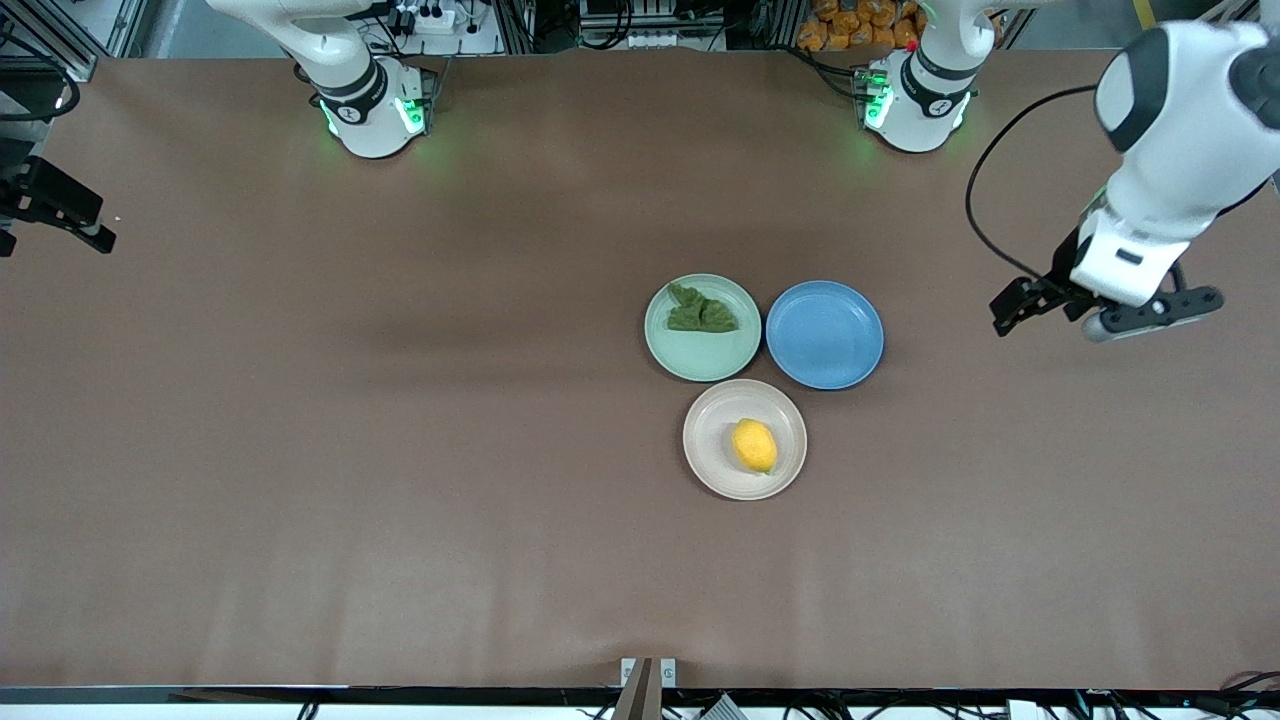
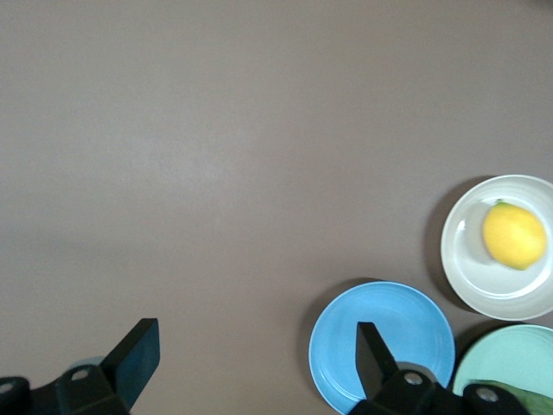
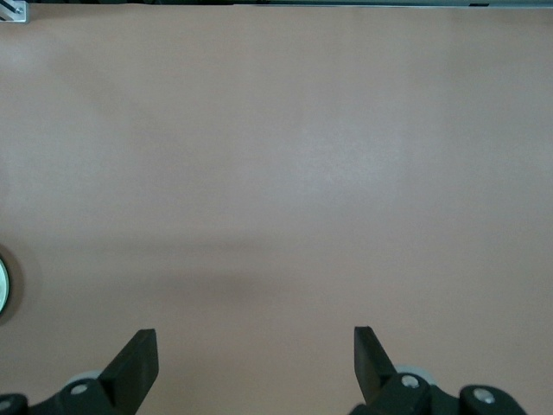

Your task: Place lemon and lettuce in plates

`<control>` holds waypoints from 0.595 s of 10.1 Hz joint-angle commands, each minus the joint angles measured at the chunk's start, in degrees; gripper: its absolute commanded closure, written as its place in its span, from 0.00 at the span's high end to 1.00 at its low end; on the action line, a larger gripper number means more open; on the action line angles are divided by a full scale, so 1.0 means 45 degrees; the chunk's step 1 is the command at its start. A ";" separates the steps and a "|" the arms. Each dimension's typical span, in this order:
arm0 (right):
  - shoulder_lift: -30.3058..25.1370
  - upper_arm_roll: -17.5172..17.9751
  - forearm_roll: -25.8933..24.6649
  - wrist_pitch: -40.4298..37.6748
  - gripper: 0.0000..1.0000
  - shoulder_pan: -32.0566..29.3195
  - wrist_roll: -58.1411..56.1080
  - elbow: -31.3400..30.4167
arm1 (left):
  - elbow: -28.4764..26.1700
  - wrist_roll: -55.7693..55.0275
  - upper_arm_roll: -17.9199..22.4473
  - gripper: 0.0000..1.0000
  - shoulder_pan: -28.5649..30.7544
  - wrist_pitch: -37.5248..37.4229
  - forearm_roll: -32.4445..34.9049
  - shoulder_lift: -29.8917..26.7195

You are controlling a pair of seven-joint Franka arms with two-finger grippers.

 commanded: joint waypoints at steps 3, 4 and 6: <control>-0.0359 -0.0053 0.0209 0.0130 1.00 -0.0006 -0.0222 -0.0454 | 0.4221 0.0703 -0.0515 1.00 -0.0214 -0.4166 -0.0260 0.0417; -0.0339 -0.0053 0.0209 0.0149 1.00 -0.0006 -0.0222 -0.0473 | 0.4538 0.1012 -0.0709 1.00 -0.0234 -0.4620 -0.0260 0.0457; -0.0320 -0.0053 0.0228 0.0188 1.00 -0.0006 -0.0222 -0.0473 | 0.5065 0.1539 -0.0750 1.00 -0.0235 -0.5614 -0.0279 0.0458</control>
